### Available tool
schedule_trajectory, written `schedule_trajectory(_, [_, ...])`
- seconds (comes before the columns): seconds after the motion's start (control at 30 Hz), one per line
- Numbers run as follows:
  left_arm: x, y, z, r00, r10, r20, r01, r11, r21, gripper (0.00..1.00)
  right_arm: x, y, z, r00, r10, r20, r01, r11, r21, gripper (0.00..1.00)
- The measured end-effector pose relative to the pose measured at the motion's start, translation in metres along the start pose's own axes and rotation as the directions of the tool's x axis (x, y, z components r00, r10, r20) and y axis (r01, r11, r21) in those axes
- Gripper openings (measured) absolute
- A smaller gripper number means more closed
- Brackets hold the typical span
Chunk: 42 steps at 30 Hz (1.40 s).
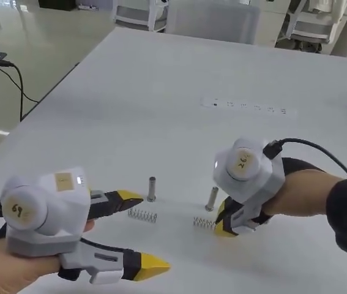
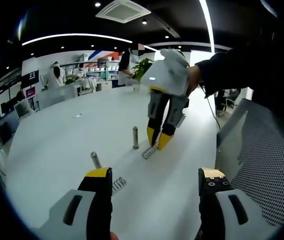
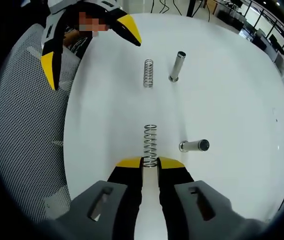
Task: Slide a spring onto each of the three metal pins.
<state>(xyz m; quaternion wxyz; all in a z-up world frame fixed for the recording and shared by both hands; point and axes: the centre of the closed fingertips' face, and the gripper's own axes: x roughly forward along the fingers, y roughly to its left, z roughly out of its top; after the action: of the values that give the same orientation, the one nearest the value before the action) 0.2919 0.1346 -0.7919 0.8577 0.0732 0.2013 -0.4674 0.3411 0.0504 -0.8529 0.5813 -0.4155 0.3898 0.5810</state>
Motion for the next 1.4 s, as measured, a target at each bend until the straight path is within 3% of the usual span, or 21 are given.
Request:
schedule_trajectory(0.47, [0.015, -0.011, 0.011, 0.9987, -0.050, -0.004, 0.050, 0.998, 0.041, 0.63, -0.033, 0.021, 0.008, 0.9992, 0.038, 0.015, -0.037, 0.999, -0.027, 0.13])
schedule_trajectory(1.03, [0.037, -0.018, 0.022, 0.9929, -0.119, -0.002, 0.119, 0.988, 0.099, 0.44, -0.046, 0.034, 0.018, 0.9992, 0.037, 0.017, -0.036, 0.998, -0.058, 0.13])
schedule_trajectory(1.4, [0.042, -0.028, 0.026, 0.9872, -0.159, -0.002, 0.158, 0.974, 0.160, 0.27, -0.050, 0.045, 0.025, 0.9989, 0.045, 0.013, -0.043, 0.994, -0.099, 0.13])
